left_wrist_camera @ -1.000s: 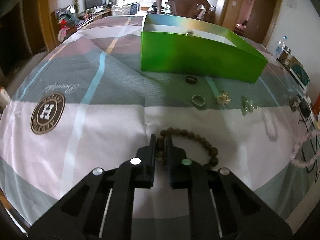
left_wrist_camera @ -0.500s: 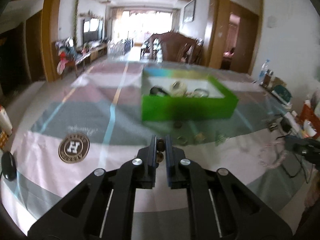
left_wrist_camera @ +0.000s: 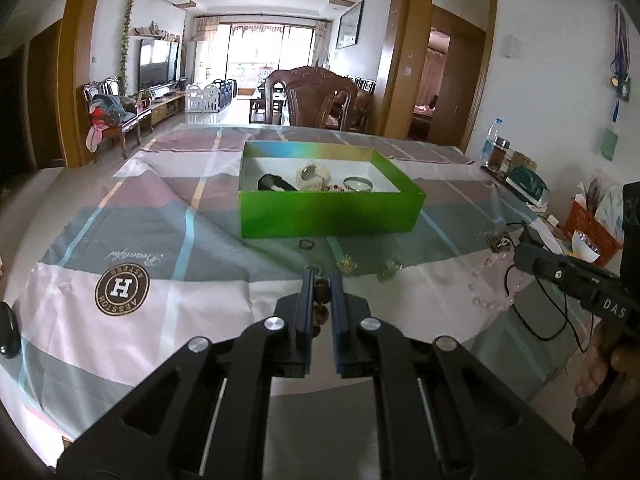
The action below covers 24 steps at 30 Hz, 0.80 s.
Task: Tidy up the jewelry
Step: 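Carry the dark bracelet with the left tool while the right tool carries the pink bracelet over the box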
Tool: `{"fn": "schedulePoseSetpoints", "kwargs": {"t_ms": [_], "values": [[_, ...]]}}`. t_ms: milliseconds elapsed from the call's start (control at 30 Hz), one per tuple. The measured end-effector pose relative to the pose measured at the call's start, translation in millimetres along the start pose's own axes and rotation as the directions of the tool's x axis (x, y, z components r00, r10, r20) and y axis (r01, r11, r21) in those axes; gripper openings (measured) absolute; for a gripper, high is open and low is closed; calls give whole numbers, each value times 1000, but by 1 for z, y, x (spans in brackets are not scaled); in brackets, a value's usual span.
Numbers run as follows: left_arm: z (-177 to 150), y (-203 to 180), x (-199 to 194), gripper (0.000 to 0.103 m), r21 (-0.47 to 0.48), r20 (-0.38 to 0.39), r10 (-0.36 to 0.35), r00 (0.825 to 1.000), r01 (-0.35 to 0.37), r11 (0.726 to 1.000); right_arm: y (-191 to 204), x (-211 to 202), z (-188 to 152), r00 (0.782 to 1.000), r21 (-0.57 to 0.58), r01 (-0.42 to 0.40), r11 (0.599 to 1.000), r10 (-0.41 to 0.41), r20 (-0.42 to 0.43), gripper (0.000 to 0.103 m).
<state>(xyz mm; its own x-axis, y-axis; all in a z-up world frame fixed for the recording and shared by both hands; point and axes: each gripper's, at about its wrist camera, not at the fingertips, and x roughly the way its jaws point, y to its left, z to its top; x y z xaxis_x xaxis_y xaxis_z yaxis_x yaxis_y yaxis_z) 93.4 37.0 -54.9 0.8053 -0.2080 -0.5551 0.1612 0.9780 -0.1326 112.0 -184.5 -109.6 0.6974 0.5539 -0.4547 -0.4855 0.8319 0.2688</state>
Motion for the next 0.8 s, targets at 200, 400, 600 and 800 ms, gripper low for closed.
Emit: {"fn": "schedulePoseSetpoints", "kwargs": {"t_ms": [200,400,600,800], "values": [[-1,1,2,8,4,-8,0,1000,0,1000,-1,1,-1,1000,6,6,1000,-6,-6,7],[-3,2,3,8,1,-16,-3,1000,3,1000,-1,2,0,1000,3,3,1000,-3,-10,7],[-3,2,5,8,3,-22,-2,1000,2,1000,0,4,0,1000,6,5,1000,-5,-13,7],[-5,2,7,8,5,-34,-3,999,3,1000,-1,7,-2,1000,7,4,1000,-4,-20,7]]}}
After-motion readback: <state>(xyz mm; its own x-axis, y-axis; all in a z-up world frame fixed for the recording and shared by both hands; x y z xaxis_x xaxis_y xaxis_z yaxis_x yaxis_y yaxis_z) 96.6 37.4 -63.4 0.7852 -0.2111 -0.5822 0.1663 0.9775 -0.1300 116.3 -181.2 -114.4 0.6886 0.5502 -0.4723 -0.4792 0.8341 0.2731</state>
